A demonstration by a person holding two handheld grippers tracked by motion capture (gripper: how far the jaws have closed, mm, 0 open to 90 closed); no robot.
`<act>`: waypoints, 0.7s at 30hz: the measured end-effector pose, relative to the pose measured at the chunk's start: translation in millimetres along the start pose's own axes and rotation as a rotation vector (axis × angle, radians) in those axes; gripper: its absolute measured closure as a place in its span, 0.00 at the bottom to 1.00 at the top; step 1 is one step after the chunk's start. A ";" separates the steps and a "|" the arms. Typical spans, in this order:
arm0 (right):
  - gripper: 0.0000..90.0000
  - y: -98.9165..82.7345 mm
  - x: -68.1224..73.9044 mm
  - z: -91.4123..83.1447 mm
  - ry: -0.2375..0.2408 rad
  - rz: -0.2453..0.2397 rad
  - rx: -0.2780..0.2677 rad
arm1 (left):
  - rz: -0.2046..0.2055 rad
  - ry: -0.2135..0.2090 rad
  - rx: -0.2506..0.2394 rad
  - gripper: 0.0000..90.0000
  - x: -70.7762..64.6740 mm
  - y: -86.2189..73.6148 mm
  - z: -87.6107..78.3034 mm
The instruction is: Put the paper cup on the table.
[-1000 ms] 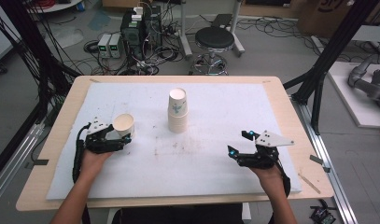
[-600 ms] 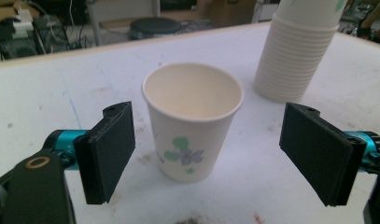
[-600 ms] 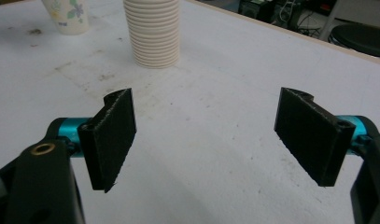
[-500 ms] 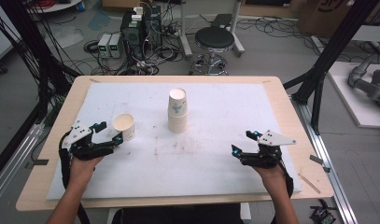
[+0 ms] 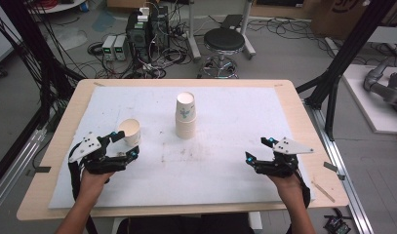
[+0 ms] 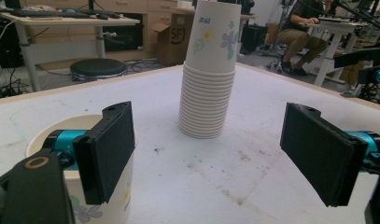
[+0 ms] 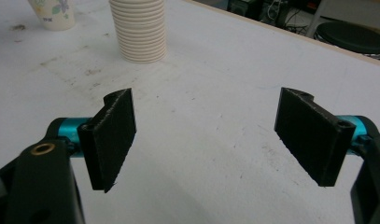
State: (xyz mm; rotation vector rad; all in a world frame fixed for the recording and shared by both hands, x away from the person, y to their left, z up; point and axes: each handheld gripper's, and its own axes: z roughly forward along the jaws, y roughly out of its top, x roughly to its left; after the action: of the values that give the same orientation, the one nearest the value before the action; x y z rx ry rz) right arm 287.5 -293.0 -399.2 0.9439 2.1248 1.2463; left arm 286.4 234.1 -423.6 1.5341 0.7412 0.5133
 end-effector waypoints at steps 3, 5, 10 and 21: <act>0.23 -2.7 -0.7 -3.9 -0.015 0.009 -0.005 | 0.006 -0.001 -0.001 0.20 -1.0 -1.2 0.0; 0.23 -3.1 0.4 -4.3 -0.015 0.010 0.000 | 0.010 -0.002 0.000 0.20 -2.4 -1.8 -0.4; 0.23 0.5 3.6 -4.2 -0.013 0.007 -0.011 | 0.023 -0.001 -0.001 0.20 -3.9 -1.3 -3.1; 0.23 -1.2 2.0 -2.6 -0.010 0.007 -0.009 | 0.021 0.010 -0.003 0.21 -2.8 -1.2 -3.6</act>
State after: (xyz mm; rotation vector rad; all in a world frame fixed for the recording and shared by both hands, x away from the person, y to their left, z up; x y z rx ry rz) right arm 284.0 -293.2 -399.2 0.9528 2.1085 1.2506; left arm 281.7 234.6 -424.1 1.5388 0.7328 0.5379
